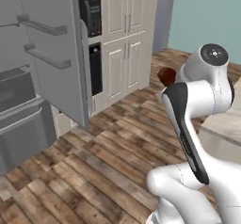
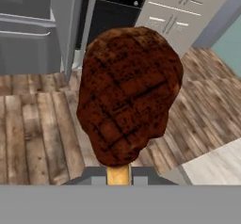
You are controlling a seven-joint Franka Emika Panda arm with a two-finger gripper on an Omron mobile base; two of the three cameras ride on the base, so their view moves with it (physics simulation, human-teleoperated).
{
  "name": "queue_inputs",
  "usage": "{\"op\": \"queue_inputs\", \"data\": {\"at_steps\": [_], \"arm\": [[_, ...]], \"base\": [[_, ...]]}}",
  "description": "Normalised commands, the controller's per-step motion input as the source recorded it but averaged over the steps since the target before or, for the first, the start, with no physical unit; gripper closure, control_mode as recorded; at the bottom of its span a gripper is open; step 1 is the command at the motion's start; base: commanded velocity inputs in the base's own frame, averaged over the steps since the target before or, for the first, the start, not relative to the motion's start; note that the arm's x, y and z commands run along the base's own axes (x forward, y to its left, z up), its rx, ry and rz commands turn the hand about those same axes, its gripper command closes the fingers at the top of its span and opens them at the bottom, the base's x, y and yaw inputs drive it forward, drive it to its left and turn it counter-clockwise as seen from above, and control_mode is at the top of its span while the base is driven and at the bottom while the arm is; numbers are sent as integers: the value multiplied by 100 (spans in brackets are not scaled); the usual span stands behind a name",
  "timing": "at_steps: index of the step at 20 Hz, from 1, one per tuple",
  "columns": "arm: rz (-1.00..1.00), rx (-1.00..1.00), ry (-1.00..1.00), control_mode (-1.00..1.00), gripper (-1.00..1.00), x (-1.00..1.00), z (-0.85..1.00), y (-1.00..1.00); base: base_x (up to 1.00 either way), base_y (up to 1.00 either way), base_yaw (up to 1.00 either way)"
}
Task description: Place one lemon and one steak in each tupperware on the nearby counter, to pack two identical lunches.
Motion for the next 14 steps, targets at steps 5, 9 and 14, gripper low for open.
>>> {"op": "queue_inputs", "data": {"at_steps": [5, 9, 14], "arm": [[0, 0, 0, 100, 100, 0, 0, 0], [0, 0, 0, 100, 100, 0, 0, 0], [0, 0, 0, 100, 100, 0, 0, 0]], "base": [[0, 39, -36], [7, 59, -31], [26, 65, -27]]}}
